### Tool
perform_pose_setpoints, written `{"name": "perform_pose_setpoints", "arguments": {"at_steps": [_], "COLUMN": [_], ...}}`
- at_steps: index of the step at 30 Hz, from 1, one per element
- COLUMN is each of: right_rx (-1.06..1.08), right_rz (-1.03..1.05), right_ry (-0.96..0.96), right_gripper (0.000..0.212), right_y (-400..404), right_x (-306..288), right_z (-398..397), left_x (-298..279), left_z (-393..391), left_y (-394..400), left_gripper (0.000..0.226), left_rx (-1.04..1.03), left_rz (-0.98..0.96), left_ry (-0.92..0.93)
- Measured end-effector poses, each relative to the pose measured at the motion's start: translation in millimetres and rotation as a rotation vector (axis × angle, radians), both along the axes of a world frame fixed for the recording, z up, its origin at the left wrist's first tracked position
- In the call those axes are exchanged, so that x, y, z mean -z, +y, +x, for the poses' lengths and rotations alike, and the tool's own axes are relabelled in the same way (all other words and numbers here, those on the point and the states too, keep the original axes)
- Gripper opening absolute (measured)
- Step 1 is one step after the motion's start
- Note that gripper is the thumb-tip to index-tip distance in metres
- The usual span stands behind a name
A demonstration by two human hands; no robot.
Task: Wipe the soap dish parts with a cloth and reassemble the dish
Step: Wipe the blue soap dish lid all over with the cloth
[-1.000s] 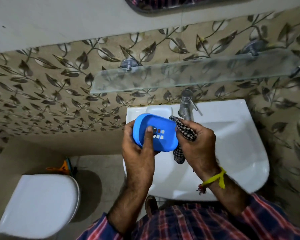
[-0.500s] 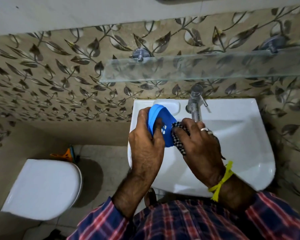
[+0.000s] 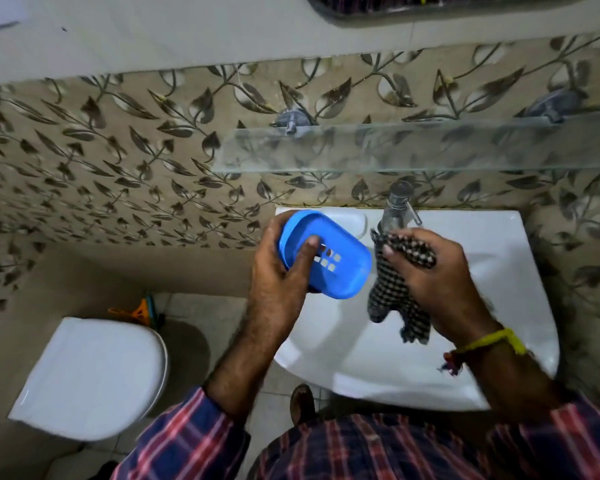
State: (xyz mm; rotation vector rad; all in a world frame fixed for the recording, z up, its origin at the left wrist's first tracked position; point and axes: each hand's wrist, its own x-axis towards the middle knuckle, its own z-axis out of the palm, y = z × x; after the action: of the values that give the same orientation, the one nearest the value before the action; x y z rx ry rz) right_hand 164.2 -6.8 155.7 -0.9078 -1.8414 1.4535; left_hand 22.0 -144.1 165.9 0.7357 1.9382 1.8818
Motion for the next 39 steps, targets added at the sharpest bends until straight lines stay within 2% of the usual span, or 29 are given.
{"name": "perform_pose_setpoints", "arguments": {"at_steps": [2, 4, 6, 10, 12, 14, 15, 17, 18, 21, 24, 27, 29, 31, 35, 39], "right_rx": [-0.119, -0.189, -0.152, -0.061, 0.070, 0.162, 0.160, 0.113, 0.091, -0.092, -0.322, -0.106, 0.028, 0.037, -0.105, -0.183], "right_rz": [-0.159, -0.107, -0.037, -0.137, -0.009, 0.330, 0.487, 0.660, 0.712, 0.738, 0.483, 0.210, 0.112, 0.188, 0.573, 0.629], "right_ry": [0.156, 0.141, 0.106, 0.108, 0.069, 0.008, -0.009, -0.022, -0.022, -0.003, 0.050, 0.084, 0.146, 0.135, 0.026, -0.050], "right_gripper": [0.009, 0.017, 0.031, 0.036, 0.035, 0.035, 0.033, 0.032, 0.032, 0.034, 0.039, 0.026, 0.020, 0.020, 0.037, 0.045], "right_y": [-3.8, -9.3, -8.4, -10.2, -22.5, -38.9, -46.1, -54.7, -55.8, -54.4, -50.0, -43.3, -33.6, -27.4, -38.1, -55.9], "right_x": [-3.1, -2.9, -1.4, -1.7, -2.1, -0.7, 1.7, 5.2, 7.1, 6.4, -0.8, -11.3, -17.4, -24.9, -32.0, -26.9], "right_z": [-9.9, -12.5, -10.8, -7.6, -9.6, -10.1, -9.0, -7.1, -6.1, -1.6, 4.6, 7.3, 7.4, 6.5, -3.8, -15.9], "left_x": [5.1, 11.0, 17.5, 26.0, 26.1, 25.6, 23.7, 19.2, 15.5, 10.5, 11.1, 13.1, 17.9, 23.6, 28.4, 28.1], "left_z": [0.2, -3.9, -7.9, 1.8, 10.3, 22.7, 30.2, 40.0, 39.9, 27.3, 14.8, 13.1, 17.1, 23.8, 32.7, 32.7], "left_y": [4.2, 7.0, 8.3, 18.7, 27.8, 33.5, 34.5, 33.5, 32.7, 27.9, 24.1, 18.9, 16.2, 14.6, 14.5, 13.2], "left_gripper": [0.030, 0.034, 0.035, 0.033, 0.034, 0.029, 0.034, 0.069, 0.082, 0.095, 0.089, 0.071, 0.064, 0.066, 0.064, 0.063], "left_rx": [0.046, 0.053, 0.083, 0.010, -0.205, -0.360, -0.345, -0.227, -0.176, -0.036, 0.062, 0.142, 0.182, 0.219, 0.281, 0.292], "left_rz": [0.063, 0.128, 0.171, 0.177, 0.147, 0.073, 0.051, 0.076, 0.102, 0.094, 0.084, 0.156, 0.176, 0.171, 0.191, 0.193], "left_ry": [-0.079, -0.104, -0.207, -0.333, -0.394, -0.442, -0.497, -0.678, -0.748, -0.774, -0.820, -0.811, -0.782, -0.778, -0.831, -0.832]}}
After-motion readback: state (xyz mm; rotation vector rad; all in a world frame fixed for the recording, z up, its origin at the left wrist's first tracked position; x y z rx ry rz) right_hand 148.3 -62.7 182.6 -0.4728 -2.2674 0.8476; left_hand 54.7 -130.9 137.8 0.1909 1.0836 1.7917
